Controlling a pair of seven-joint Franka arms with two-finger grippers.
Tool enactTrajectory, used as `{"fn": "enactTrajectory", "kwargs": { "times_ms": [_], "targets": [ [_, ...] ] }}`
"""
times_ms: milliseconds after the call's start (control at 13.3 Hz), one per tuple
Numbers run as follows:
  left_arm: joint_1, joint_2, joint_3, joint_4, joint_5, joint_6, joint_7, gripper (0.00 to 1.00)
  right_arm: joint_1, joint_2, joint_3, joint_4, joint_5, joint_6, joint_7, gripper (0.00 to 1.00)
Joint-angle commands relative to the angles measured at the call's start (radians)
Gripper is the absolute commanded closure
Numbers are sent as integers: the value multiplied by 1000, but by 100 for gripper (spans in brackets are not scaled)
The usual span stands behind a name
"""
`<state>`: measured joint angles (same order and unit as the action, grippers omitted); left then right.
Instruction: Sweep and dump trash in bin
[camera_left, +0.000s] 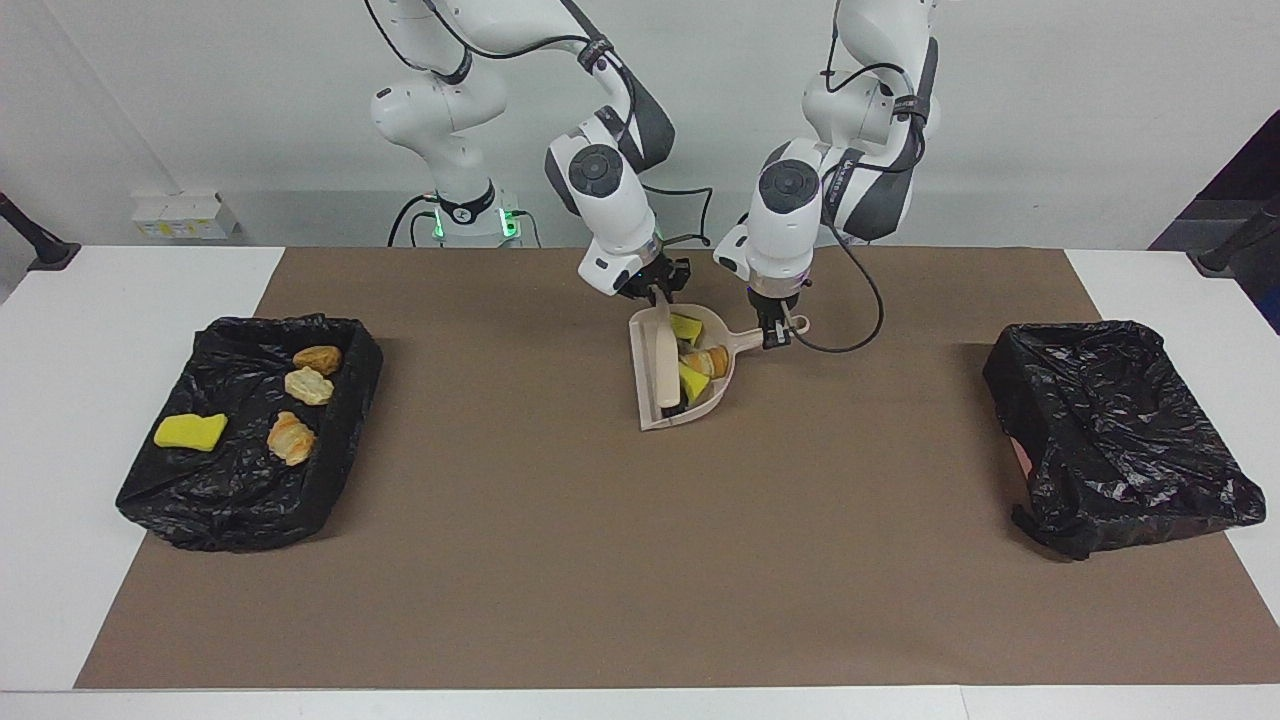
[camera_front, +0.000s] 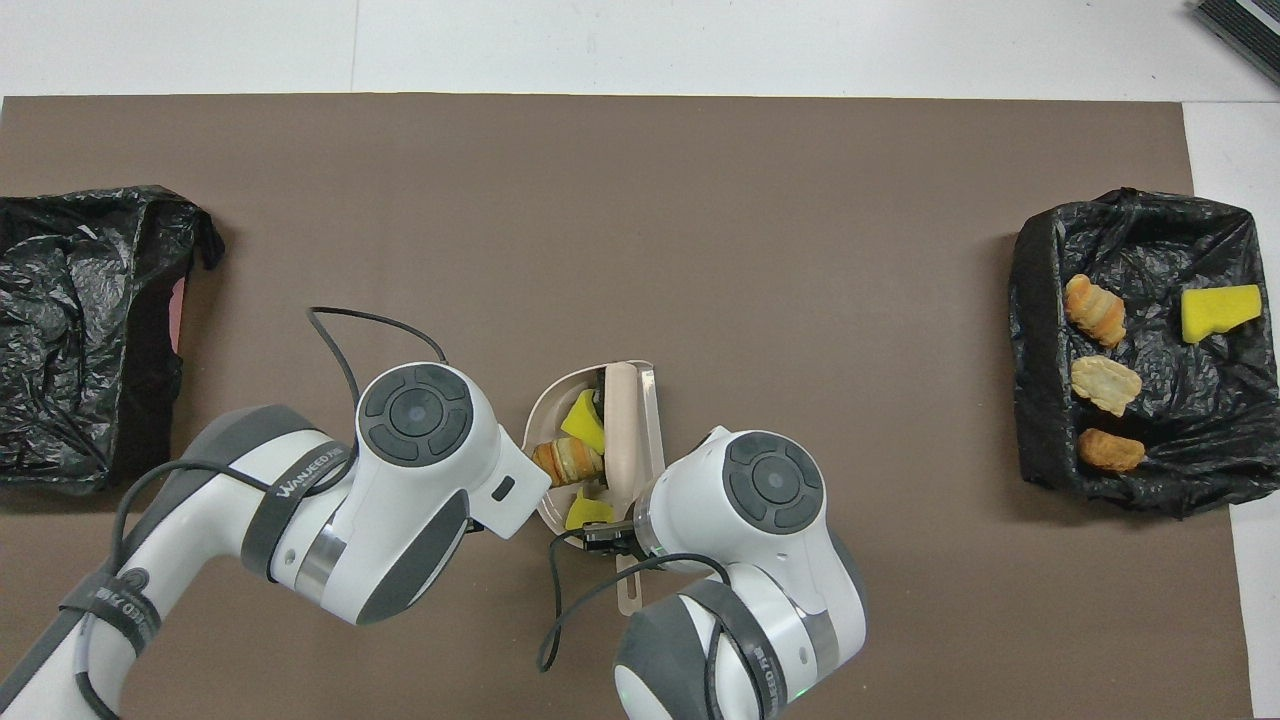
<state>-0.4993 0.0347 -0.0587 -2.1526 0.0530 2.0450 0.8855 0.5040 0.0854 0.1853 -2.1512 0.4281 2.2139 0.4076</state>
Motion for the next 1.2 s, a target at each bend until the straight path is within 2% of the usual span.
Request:
{"fn": "enactTrajectory", "kwargs": {
  "times_ms": [0,300,449,974,1124],
  "targets": [
    [54,-32,2,-18,4,-9,-100,100,-15,-7,-3,28,24,-49,3,100],
    [102,-39,3,-15,2,-8,-198,100,-62,-90,-20,37,-47,-179,7,100],
    [111,-44,5,0,-4,-8,-209,100,-68,-95,-18,57,-118,-241,22,100],
    [244,-94,8,16,-103,-19,-209,100,-52,-111,-6,51,-192,-235,36,100],
    [304,-116,8,43,-107,-37,-242,100,-15,-121,-4,37,-193,-227,95,100]
  ]
}}
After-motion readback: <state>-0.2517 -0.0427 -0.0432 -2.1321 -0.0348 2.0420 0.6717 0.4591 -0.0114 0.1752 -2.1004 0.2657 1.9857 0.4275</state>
